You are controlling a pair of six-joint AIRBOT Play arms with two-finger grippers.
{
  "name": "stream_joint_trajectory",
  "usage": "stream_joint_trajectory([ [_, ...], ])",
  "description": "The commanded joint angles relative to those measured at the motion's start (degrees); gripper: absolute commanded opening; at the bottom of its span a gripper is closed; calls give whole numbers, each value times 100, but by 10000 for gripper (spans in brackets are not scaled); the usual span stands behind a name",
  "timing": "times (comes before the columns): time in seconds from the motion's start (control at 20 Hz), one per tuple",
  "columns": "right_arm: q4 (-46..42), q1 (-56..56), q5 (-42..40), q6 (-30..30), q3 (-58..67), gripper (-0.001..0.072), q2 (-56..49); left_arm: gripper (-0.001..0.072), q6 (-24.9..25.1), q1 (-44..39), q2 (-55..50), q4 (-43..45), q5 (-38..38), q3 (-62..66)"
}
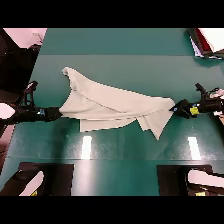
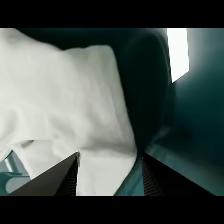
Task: Fold the shirts.
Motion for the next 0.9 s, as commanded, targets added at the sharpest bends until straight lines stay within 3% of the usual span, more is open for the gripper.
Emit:
stream_joint_trajectory([
  [0.0, 4, 90, -254, -35, -28, 434, -48, 24, 7, 7, 4, -15, -7, 7],
  [0.25, 52, 98, -452, -35, -28, 431, -48, 24, 7, 7, 4, -15, -4, 7],
  [0.3, 55, 131, -483, -42, -28, 344, -48, 24, 7, 9, 4, -15, -4, 7],
  [0.35, 55, 192, -474, -157, -28, 122, -48, 24, 4, 7, 4, -24, -7, 7],
  [0.4, 55, 264, -431, -293, -28, 16, -35, 24, 4, 7, 4, -35, -9, 7],
  [0.6, 328, 140, -376, -332, 186, 13, 675, 23, -2, 9, 4, 0, -223, 584],
  [0.85, 960, -345, -448, -306, 2238, 13, 2057, 23, 15, 9, 4, 26, -345, 3694],
])
